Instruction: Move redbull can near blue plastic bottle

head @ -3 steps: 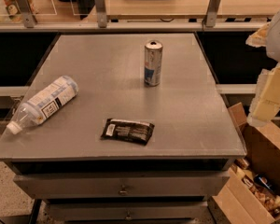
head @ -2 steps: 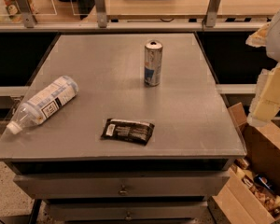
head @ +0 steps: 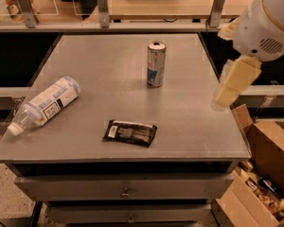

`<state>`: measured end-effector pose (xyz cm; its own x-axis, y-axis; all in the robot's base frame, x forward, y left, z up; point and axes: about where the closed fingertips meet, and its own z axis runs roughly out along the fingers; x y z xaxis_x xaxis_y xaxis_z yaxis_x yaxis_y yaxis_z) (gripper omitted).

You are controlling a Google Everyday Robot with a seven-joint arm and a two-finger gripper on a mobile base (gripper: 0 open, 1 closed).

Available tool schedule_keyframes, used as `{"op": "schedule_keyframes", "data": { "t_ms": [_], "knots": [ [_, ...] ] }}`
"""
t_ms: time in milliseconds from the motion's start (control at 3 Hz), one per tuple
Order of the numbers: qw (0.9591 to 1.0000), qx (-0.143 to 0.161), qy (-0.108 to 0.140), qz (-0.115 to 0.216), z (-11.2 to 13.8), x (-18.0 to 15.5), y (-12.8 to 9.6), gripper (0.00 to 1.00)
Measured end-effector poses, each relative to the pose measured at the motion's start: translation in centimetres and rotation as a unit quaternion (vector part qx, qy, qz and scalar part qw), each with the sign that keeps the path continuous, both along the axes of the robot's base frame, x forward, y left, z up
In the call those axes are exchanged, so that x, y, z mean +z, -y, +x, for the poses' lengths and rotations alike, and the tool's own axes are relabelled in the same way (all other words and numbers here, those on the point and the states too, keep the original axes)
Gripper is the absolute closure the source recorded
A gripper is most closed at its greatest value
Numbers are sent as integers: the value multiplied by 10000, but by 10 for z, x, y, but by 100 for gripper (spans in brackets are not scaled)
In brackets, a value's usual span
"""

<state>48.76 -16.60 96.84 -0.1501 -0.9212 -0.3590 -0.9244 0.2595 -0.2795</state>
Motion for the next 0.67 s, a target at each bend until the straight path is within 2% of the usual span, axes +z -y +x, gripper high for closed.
{"op": "schedule_keyframes", "data": {
  "t_ms": [333,667],
  "knots": [
    [9990,61,63,432,38,-11,-30,0],
    [9939,-6,-16,1107,75,-27,-42,0]
  ]
}}
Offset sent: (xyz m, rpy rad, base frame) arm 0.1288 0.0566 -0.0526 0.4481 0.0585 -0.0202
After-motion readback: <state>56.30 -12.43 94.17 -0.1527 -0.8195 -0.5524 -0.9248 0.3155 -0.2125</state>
